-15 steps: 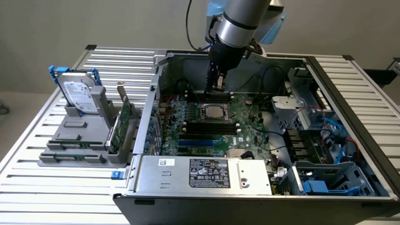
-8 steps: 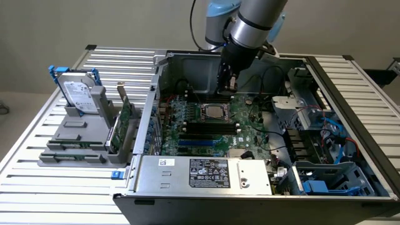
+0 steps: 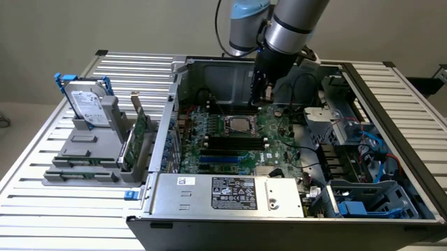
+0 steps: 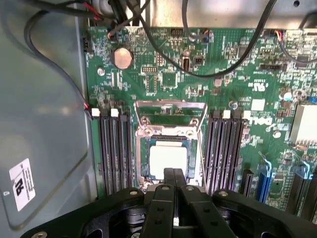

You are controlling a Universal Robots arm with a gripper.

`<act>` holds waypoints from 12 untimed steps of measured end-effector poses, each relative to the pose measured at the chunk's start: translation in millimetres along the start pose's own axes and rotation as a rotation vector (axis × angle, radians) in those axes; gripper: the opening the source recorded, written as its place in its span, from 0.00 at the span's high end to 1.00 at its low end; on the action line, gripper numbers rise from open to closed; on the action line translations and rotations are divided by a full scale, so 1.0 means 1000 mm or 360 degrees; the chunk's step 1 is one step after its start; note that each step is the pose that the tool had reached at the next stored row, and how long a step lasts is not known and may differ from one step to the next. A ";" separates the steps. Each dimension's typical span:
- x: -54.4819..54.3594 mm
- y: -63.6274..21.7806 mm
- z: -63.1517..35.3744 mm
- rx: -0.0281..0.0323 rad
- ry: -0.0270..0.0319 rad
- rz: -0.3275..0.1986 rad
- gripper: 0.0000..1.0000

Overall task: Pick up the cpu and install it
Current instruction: 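Close the cpu cover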

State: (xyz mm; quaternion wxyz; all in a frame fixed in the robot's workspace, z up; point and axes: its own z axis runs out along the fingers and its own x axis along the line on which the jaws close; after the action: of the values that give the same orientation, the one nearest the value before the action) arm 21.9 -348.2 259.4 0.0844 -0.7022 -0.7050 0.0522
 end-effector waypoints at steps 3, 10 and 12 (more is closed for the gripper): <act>0.000 0.0039 -0.0008 -0.00393 -0.00004 -0.0002 0.89; 0.000 0.0117 -0.0023 -0.01518 -0.00008 -0.0004 0.89; 0.000 0.0139 -0.0027 -0.01825 -0.00010 -0.0005 0.89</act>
State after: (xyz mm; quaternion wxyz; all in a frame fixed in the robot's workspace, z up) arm 36.1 -348.2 259.3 0.0439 -0.7048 -0.7080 0.0118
